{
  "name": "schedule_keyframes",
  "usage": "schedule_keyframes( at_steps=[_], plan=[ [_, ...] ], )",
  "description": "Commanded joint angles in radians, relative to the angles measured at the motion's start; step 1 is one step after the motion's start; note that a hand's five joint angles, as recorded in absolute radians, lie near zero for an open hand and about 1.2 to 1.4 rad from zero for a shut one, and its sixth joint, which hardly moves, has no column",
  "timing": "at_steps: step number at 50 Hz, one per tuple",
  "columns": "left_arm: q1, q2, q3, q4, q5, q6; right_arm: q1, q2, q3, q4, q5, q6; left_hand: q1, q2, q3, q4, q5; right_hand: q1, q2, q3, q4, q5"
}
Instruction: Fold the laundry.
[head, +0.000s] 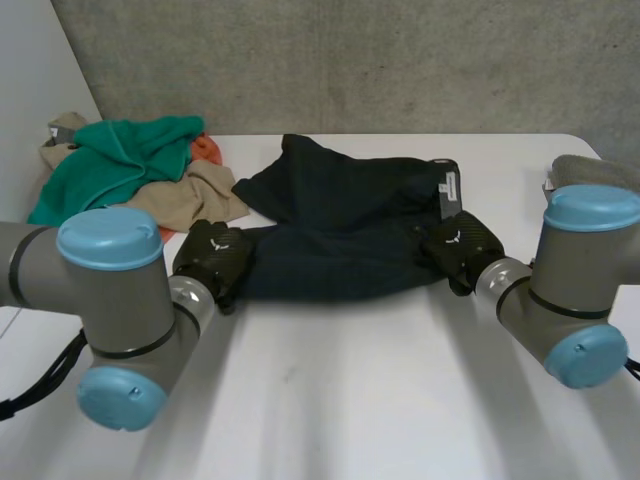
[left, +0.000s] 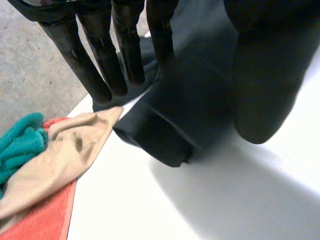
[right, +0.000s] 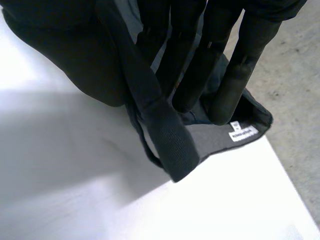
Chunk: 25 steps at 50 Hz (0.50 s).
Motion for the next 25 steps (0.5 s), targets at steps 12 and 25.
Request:
schedule_keyframes(
  at_steps=[12, 25],
  plan=[
    [-0.008, 0.126, -0.214, 0.031, 0.043, 0.072, -0.028, -0.167, 0.128, 0.160, -0.002, 0.001, 0.855, 0.810, 0.807, 0.814, 0.813, 0.292, 0.211, 0.201, 0.197, 0.223],
    [-0.061, 0.352, -0.305, -0.232, 0.062, 0.180, -0.068, -0.368, 0.216, 0.585, -0.016, -0.152, 0.855, 0.810, 0.807, 0.814, 0.813, 0.292, 0.211, 0.201, 0.197, 0.223]
  ],
)
